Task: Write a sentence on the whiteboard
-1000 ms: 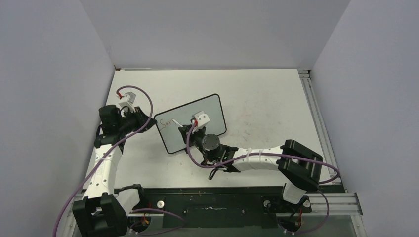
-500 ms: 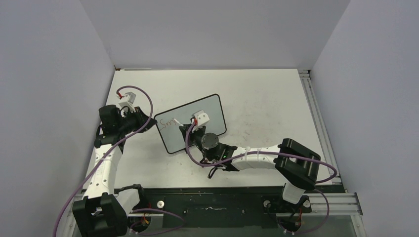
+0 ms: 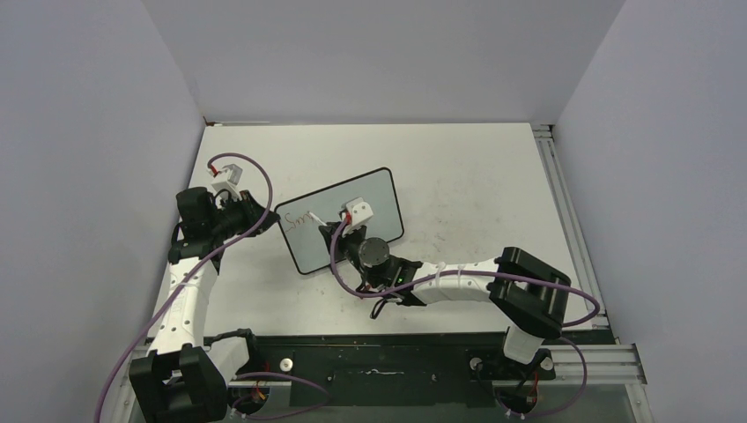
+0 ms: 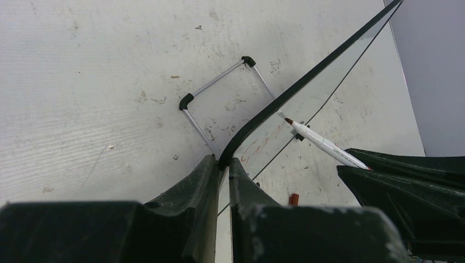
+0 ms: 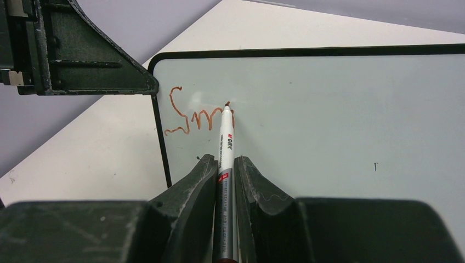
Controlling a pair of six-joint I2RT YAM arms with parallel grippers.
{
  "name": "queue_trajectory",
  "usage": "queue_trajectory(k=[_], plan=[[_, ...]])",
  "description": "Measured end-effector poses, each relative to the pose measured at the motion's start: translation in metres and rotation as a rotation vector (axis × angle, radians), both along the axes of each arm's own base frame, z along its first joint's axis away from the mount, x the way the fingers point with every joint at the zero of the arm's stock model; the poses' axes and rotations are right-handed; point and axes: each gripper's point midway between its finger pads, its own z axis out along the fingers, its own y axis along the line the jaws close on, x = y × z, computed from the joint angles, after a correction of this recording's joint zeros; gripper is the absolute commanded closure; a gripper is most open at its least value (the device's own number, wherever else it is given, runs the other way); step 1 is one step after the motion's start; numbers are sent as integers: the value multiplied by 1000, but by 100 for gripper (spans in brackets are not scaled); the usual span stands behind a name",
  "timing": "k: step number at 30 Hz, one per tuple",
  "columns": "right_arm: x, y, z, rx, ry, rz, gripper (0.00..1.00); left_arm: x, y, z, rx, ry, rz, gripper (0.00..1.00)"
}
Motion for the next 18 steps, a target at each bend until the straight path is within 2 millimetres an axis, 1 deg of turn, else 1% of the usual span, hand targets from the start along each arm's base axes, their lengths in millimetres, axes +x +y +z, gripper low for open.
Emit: queue_trajectory(k=[5,10,18], plan=[[-2,-5,6,1,-12,-1,95,0,0,0,0,0,-1,92],[-3,-8,22,27,-39,-6,95,0,0,0,0,0,-1,92],[-1,-10,24,20,-52,-15,95,0,0,0,0,0,-1,92]])
